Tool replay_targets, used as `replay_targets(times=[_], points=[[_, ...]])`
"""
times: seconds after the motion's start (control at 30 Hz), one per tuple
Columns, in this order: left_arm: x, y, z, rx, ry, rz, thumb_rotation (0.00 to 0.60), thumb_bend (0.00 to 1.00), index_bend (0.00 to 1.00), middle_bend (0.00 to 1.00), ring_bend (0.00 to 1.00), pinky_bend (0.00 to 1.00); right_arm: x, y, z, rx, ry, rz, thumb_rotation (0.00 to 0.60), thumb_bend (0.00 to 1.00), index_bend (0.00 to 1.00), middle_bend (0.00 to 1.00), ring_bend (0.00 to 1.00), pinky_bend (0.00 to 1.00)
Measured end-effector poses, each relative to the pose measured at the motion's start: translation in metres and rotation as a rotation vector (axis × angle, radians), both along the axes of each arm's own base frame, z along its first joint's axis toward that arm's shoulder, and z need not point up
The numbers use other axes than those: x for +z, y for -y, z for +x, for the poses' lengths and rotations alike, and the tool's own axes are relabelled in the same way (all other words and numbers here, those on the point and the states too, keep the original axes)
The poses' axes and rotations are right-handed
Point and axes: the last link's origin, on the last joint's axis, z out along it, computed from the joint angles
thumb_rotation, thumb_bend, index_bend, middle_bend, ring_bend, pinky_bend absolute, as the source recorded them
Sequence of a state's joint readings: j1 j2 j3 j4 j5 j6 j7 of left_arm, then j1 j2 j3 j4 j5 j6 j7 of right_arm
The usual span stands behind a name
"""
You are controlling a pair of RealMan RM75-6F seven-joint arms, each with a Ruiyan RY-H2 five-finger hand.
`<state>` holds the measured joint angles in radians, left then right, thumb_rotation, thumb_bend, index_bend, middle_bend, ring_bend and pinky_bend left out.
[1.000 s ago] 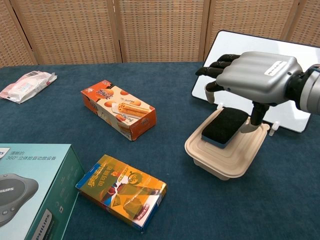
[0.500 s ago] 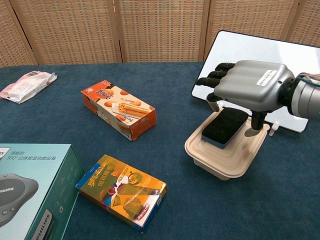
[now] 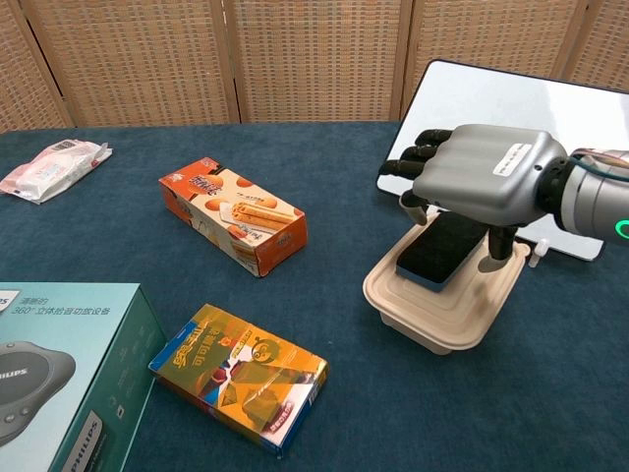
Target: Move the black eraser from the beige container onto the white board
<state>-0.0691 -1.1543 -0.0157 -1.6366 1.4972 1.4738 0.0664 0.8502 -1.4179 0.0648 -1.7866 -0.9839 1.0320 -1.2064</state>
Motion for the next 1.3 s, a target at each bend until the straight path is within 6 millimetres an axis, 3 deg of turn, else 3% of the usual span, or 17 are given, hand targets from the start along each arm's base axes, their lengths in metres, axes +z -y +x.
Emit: replay_targets(times=[0.5, 0.97, 1.3], points=[[0.001, 0.001, 0.0, -0.001, 0.002, 0.005, 0.6, 0.15, 0.0, 0.0, 0.0, 0.0, -0.012, -0.005, 0.006, 0.024, -0.018, 0.014, 0.6, 0.13, 0.37, 0.0, 0.0, 0.0], [0.002, 0.001, 0.0, 0.0, 0.006, 0.008, 0.6, 0.15, 0.0, 0.0, 0.0, 0.0, -0.017, -0.006, 0.004, 0.025, -0.014, 0.004, 0.6, 0.13, 0.5, 0.03, 0.0, 0.0], [0.001, 0.001, 0.0, 0.0, 0.005, 0.005, 0.6, 0.15, 0.0, 0.0, 0.0, 0.0, -0.014, -0.004, 0.004, 0.026, 0.0, -0.016, 0.6, 0.13, 0.52, 0.05, 0.0, 0.0]])
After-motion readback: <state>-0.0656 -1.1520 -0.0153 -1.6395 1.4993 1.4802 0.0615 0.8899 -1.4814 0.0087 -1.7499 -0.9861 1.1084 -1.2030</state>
